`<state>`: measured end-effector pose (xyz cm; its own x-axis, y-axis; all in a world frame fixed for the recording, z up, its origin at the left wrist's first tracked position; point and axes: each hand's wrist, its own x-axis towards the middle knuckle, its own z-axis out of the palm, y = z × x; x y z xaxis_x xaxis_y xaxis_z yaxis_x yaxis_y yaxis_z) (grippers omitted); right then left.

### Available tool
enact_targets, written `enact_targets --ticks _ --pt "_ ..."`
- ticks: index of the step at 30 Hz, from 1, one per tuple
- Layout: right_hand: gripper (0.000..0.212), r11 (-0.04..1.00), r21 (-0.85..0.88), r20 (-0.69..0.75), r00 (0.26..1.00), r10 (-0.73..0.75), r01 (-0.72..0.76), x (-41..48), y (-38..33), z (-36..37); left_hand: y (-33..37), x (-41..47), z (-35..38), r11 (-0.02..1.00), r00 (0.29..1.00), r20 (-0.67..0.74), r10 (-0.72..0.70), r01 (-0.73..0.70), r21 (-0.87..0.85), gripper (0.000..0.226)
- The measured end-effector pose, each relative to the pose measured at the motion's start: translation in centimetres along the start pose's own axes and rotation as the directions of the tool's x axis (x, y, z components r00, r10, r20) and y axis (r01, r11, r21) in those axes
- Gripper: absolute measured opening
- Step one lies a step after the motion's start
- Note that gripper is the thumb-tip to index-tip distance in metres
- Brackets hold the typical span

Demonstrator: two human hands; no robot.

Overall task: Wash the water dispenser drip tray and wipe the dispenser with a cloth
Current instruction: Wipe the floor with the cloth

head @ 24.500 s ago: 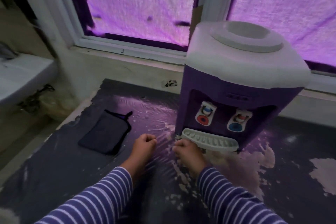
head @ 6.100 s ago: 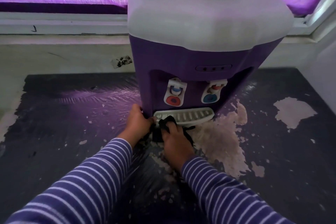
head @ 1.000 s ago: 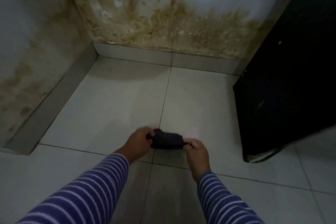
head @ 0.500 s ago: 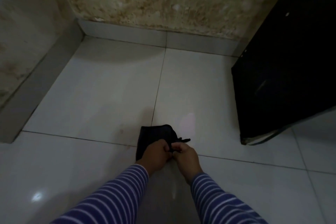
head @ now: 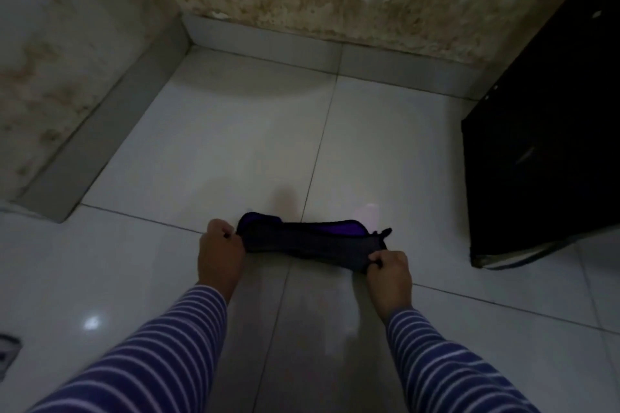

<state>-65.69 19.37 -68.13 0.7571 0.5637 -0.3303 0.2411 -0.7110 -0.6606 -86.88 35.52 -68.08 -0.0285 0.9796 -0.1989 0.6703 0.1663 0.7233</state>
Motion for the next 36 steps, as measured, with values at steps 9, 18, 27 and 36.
enact_targets --ticks 9,18,27,36 --pt "0.048 0.843 -0.462 0.213 0.957 -0.195 0.274 -1.1 -5.4 6.2 -3.3 -2.0 0.2 0.914 0.953 0.29 -0.083 -0.043 0.404 0.018" --pt "0.073 0.711 -0.55 0.498 0.855 -0.143 0.439 -1.4 1.0 8.3 -4.3 1.3 1.0 0.887 0.938 0.344 0.032 -0.185 0.423 0.062" --pt "0.074 0.796 -0.517 0.292 0.939 -0.181 0.314 2.9 -5.9 14.0 -4.8 4.4 1.8 0.779 0.903 0.399 0.158 -0.362 0.512 0.055" --pt "0.068 0.551 -0.624 0.379 0.831 -0.408 0.555 4.4 -2.5 11.1 -5.1 6.4 2.9 0.763 0.942 0.301 0.148 -0.302 0.571 0.055"
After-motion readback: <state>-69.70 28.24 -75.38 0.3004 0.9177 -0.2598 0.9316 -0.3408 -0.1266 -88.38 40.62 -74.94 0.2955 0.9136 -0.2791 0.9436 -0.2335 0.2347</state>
